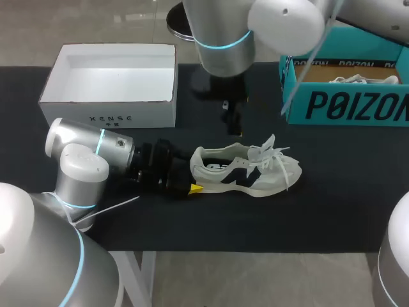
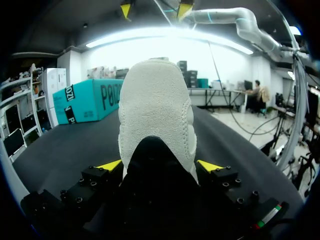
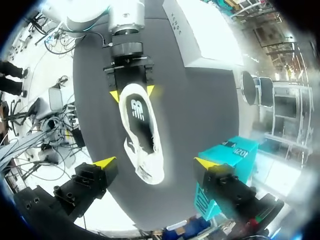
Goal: Take the shoe out of the shoebox, open the shoe tongue, remove and reinsert the insole, then place the shoe into the shoebox
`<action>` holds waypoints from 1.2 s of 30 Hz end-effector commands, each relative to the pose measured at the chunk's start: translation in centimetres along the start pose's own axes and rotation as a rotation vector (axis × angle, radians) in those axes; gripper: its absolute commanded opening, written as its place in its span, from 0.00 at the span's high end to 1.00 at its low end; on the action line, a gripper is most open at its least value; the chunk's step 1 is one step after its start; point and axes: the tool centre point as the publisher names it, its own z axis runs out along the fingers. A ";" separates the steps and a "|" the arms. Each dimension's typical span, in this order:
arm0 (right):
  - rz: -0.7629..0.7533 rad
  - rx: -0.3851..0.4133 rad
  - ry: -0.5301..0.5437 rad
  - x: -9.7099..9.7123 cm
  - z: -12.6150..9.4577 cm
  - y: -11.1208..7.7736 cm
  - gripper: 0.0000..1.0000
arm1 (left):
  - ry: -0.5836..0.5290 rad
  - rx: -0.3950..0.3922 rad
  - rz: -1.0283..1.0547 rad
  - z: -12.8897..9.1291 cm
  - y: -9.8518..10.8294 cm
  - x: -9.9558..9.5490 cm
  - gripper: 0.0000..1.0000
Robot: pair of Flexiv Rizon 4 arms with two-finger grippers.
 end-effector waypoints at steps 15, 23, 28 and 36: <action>0.045 -0.126 0.145 0.6 5.9 0.4 1.00 | 0.000 -0.003 0.000 0.1 0.2 0.1 1.00; 0.024 -0.140 0.196 0.1 7.5 0.9 1.00 | 0.000 -0.003 0.000 0.1 0.2 0.1 1.00; -0.008 -0.152 0.224 0.1 8.2 1.7 1.00 | 0.000 -0.003 0.000 0.1 0.2 0.1 1.00; -0.043 -0.156 0.281 1.5 9.5 2.4 1.00 | 0.000 -0.003 0.000 0.1 0.2 0.1 1.00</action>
